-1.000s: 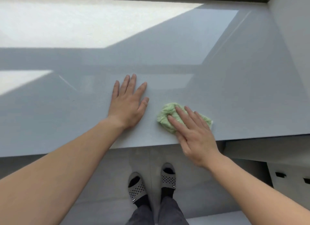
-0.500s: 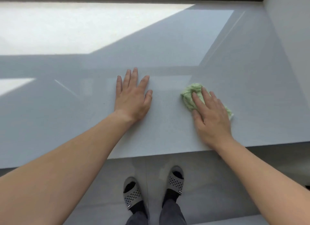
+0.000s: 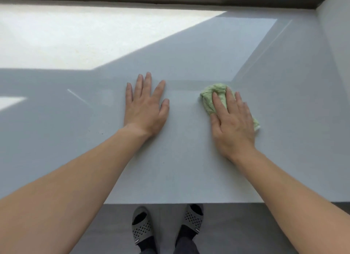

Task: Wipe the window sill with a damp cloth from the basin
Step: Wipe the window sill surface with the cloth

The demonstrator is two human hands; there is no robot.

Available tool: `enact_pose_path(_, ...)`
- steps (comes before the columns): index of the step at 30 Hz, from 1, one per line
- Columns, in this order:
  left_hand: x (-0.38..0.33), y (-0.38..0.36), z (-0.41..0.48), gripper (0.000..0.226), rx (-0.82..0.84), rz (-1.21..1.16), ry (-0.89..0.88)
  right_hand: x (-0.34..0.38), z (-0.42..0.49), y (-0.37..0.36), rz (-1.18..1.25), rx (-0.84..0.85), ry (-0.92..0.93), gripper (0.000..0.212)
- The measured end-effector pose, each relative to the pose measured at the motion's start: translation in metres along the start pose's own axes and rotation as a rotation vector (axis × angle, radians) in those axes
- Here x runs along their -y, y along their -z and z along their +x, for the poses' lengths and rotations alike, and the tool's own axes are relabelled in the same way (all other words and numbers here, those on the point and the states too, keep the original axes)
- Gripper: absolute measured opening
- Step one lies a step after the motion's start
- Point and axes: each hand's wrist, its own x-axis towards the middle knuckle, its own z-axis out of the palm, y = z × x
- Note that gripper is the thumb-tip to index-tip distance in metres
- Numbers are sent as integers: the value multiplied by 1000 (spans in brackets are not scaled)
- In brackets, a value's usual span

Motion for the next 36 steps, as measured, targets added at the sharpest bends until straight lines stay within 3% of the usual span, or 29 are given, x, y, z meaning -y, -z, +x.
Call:
enact_pose_path(7,-2,3,-1,65,-17,-7,20,-3,-1,-2,-55,87,428,53)
enact_pose_path(9,-4,5,0,65,-9,3,25,-13,36,5,-64,84,379,53)
enact_pose_path(13,-5,7,0,66,4,19,33,-4,100,13,18,15,22,55)
enact_pose_path(15,-6,7,0,66,1,15,31,14,93,6,11,-5,72,56)
enact_pose_path(18,-7,8,1,67,0,14,32,25,65,-3,-37,48,371,54)
enact_pose_path(20,-7,9,1,67,9,24,33,13,75,1,-53,95,473,52)
enact_pose_path(22,-8,11,1,67,18,33,32,-1,107,8,-65,93,427,52)
enact_pose_path(27,-9,20,14,61,-12,-15,40,7,170,13,-1,-11,2,55)
enact_pose_path(33,-3,31,91,60,-82,-66,-45,18,163,10,-73,77,370,53)
enact_pose_path(36,-2,26,126,63,-30,-51,-58,5,211,18,-77,51,223,53)
